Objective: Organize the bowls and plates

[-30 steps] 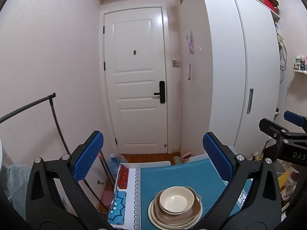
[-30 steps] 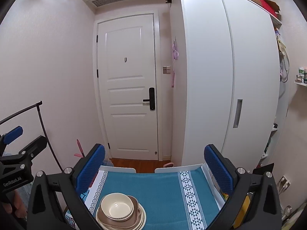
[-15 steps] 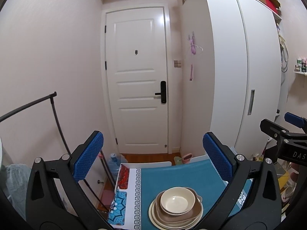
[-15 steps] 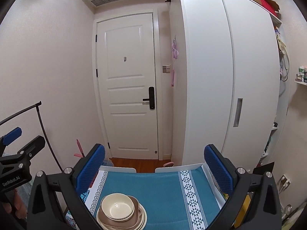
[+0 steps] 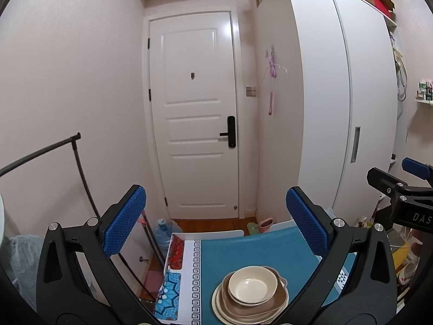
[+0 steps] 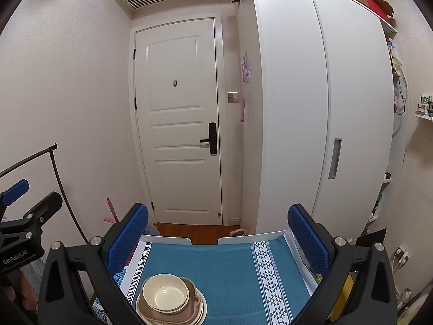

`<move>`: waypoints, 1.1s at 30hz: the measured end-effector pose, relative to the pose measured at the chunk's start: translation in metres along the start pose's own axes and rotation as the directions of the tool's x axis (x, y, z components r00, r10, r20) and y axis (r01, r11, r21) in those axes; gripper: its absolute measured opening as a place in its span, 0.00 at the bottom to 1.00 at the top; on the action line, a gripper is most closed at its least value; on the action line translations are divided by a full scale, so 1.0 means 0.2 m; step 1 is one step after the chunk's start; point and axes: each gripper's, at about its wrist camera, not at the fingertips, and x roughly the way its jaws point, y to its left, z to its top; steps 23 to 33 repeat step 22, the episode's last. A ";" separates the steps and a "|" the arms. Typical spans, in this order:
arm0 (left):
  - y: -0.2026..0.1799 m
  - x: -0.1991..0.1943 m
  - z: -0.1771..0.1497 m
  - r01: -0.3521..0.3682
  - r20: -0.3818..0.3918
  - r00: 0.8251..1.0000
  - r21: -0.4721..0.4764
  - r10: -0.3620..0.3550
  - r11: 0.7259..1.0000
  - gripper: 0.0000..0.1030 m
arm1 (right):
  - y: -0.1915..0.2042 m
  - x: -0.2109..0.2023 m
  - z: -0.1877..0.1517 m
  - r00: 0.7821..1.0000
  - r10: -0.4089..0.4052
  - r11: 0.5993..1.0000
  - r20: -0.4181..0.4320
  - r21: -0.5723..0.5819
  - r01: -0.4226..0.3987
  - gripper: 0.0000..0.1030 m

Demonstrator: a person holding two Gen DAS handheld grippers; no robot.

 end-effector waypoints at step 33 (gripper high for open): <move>0.01 0.02 0.00 -0.030 0.045 0.999 -0.002 0.030 1.000 1.00 | 0.01 0.02 0.00 1.000 -0.007 1.000 -0.010 0.001 0.007 1.00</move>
